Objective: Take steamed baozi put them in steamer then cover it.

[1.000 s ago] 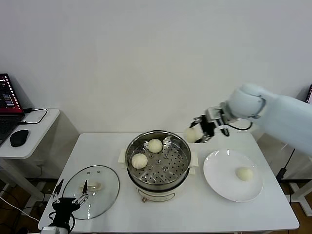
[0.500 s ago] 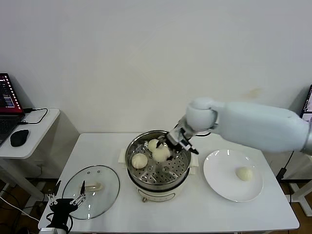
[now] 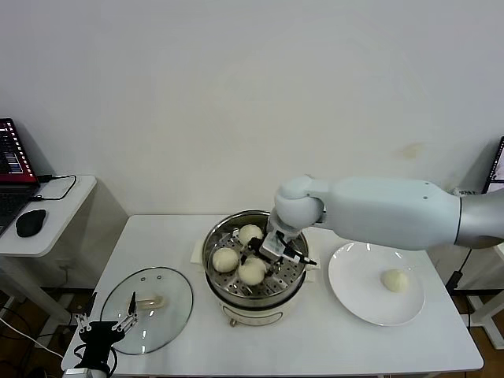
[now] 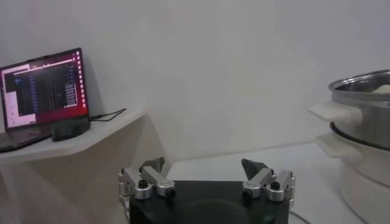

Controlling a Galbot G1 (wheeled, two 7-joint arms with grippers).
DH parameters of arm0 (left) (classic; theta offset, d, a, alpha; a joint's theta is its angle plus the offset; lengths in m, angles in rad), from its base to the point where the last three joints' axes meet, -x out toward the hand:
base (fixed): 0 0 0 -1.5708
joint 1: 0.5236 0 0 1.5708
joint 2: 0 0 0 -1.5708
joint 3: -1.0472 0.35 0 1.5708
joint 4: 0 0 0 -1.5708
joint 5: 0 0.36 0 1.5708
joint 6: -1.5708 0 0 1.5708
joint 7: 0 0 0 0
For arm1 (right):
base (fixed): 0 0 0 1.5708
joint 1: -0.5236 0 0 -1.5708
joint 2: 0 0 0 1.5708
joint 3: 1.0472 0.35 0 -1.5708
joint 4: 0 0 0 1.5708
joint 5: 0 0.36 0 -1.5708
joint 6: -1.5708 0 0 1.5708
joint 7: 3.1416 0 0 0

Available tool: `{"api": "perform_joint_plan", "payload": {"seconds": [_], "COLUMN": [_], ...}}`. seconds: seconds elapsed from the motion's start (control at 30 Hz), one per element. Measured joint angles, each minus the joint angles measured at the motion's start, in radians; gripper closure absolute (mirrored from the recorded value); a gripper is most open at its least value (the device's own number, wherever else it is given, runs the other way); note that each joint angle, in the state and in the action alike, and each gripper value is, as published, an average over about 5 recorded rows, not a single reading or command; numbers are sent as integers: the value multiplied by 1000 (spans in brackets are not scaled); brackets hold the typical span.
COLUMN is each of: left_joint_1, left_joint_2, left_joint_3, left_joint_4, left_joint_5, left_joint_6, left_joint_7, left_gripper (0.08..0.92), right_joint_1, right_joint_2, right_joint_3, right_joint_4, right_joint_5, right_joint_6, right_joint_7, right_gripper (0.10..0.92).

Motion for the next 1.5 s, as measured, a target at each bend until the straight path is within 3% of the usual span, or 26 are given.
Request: {"api": "perform_joint_plan", "payload": {"seconds": [0.17, 0.37, 0.47, 0.67, 1.07, 1.27, 1.5], "left_joint_1": [-1, -3, -5, -11, -22, -29, -28], "left_joint_2": [-1, -1, 2, 9, 34, 40, 41], "left_joint_3": [0, 2, 1, 2, 14, 21, 28], "left_joint_4": [3, 6, 7, 14, 35, 46, 51], "left_joint_5": [0, 0, -1, -2, -14, -18, -15], "left_joint_6": [-2, -3, -3, -4, -25, -35, -43], "left_joint_7": [0, -1, -2, -2, -2, -4, -5], "left_gripper": [177, 177, 177, 177, 177, 177, 177], "right_joint_1": [-7, 0, 10, 43, 84, 42, -66], "right_joint_2": [-2, -13, -23, -70, -310, -463, -601], "right_joint_3": [-6, -5, 5, 35, 72, 95, 160], "right_joint_4": [-1, -8, -10, 5, 89, 98, 60], "right_joint_5": [-23, -33, -24, 39, 198, 176, 73], "right_joint_6": [33, 59, 58, -16, -404, -507, -497], "right_joint_7": [1, 12, 18, 15, 10, 1, -34], "right_gripper": [378, 237, 207, 202, 203, 203, 203]}}
